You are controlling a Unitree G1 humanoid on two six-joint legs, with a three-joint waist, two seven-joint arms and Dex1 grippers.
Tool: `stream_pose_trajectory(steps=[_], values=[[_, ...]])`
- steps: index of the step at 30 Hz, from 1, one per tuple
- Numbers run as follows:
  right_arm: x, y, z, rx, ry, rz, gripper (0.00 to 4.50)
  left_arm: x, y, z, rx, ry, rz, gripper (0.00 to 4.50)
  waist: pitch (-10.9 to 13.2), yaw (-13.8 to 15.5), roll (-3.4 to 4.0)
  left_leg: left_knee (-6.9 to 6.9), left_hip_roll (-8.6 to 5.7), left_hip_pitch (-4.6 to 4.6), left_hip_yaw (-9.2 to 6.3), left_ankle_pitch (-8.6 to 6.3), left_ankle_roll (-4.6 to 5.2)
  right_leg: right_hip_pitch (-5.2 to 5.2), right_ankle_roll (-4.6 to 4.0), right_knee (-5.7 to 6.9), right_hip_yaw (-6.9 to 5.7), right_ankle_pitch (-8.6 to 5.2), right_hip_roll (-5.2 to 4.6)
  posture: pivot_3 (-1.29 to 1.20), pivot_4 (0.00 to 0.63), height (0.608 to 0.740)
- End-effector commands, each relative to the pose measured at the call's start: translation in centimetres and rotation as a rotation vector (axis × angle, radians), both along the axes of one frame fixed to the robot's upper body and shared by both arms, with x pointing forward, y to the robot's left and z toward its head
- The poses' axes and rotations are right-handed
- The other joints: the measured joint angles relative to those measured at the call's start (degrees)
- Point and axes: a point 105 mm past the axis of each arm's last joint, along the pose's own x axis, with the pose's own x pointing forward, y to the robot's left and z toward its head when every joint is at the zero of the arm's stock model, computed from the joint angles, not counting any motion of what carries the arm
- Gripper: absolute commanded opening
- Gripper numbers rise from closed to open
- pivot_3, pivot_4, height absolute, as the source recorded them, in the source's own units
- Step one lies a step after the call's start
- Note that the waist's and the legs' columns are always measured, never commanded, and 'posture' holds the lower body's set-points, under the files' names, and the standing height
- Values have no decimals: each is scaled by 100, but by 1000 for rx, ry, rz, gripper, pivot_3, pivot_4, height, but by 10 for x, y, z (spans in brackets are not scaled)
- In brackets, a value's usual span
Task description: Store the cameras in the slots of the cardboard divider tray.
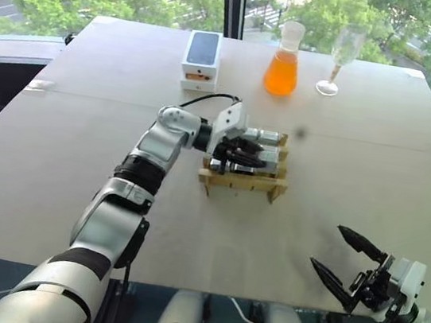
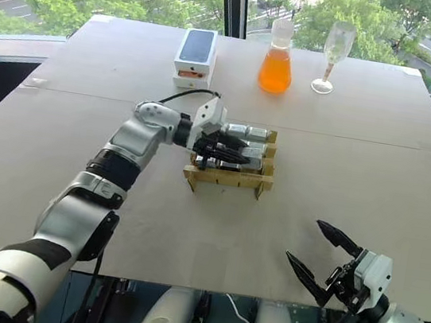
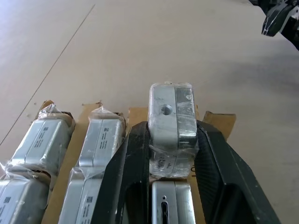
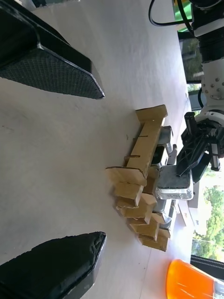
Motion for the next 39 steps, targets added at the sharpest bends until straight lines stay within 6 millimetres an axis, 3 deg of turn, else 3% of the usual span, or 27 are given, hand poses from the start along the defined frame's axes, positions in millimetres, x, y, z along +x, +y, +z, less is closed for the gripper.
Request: stream_pose_trajectory(steps=[1, 7, 11, 27, 28, 29, 30, 35, 39], values=[[-3, 1, 3, 0, -34, -5, 4500, 4, 0, -3, 27, -17, 13, 751, 0, 1, 0, 0, 0, 1, 0, 0, 0, 0, 0, 1, 0, 0, 0, 0, 150, 740], [-4, 0, 0, 0, -32, -12, 4500, 3, 4, -11, 62, -18, -1, 751, -1, -2, 0, 0, 0, 7, 2, 0, 0, 3, 1, 4, -1, 0, 1, 0, 150, 740], [-3, -3, -1, -4, -33, -18, 4500, 7, -3, 1, -16, -9, 17, 751, 0, -4, 0, 0, 0, 4, 1, 0, 0, 1, 1, 3, -2, 0, 2, 0, 150, 740], [-1, -5, -3, -11, -42, -21, 4500, 4, 3, -14, 57, -11, 1, 751, 0, -10, 0, -1, 0, -2, 2, 0, 0, -6, 0, 2, 0, 0, 1, 0, 150, 740], [-1, -5, -3, -11, -43, -21, 4500, 4, 3, -13, 49, 1, 3, 1251, 0, -10, 0, -1, 0, -2, 2, 0, 0, -6, 0, 2, -1, 0, 1, 0, 150, 740], [-1, -5, -3, -11, -44, -21, 4500, 3, 3, -12, 45, 12, -3, 1251, 0, -10, 0, -1, 0, -2, 2, 0, 0, -6, 0, 2, -1, 0, 1, 0, 150, 740], [-1, -5, -3, -11, -44, -21, 4500, 2, 2, -11, 42, 20, -9, 1900, 0, -10, 0, -1, 0, -2, 2, 0, 0, -6, 0, 2, -1, 0, 1, 0, 150, 740], [-1, -6, -2, -9, -47, -21, 4500, 2, -1, 3, -32, 22, -9, 3969, 0, -6, 0, -1, 0, -3, 2, 0, 0, -6, 0, 2, -1, 0, 1, 0, 150, 740], [-1, -5, -1, -6, -50, -19, 4500, -4, 7, 6, -36, 2, -22, 3969, 0, -11, 0, -1, 0, -3, 2, 0, 0, -6, 0, 2, -1, 0, 1, 0, 150, 740]])
